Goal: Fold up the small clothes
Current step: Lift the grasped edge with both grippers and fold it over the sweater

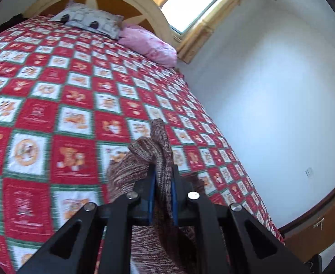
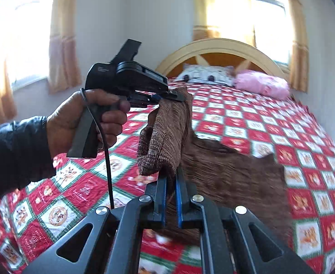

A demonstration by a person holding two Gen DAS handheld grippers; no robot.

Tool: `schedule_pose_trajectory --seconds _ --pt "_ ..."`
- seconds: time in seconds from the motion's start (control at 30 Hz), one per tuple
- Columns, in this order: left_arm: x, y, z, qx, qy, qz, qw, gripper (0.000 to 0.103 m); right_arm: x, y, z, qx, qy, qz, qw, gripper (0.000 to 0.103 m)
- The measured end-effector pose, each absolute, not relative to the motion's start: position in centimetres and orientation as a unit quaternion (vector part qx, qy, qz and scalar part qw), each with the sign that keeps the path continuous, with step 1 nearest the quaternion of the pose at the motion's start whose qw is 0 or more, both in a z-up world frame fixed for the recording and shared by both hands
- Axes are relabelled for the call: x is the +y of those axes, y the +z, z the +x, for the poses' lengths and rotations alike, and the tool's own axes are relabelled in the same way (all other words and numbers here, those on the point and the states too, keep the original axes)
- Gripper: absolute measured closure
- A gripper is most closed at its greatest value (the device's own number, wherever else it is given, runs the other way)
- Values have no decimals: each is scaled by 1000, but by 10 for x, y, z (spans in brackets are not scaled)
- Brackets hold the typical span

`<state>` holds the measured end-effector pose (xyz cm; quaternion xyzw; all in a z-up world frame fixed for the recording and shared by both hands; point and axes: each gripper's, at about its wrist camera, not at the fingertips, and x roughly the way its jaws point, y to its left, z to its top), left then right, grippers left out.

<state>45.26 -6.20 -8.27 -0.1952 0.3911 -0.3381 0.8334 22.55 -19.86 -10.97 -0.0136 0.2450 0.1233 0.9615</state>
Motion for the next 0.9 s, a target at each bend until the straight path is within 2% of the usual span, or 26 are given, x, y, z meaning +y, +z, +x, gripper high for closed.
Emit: schedule_pose_trajectory --seconds 0.4,0.7,0.77,0.9 --pt "-182 -117 460 445 -351 -136 813 91 -310 -144 214 291 76 122 946 98" --pt "-258 -142 447 460 -325 -15 826 89 -362 -191 216 350 59 211 911 97" --pt "-259 -134 436 444 -331 -4 833 84 -370 -202 213 355 61 236 903 97" --pt "-239 -112 409 400 -334 16 853 56 -381 -209 206 350 62 268 896 96"
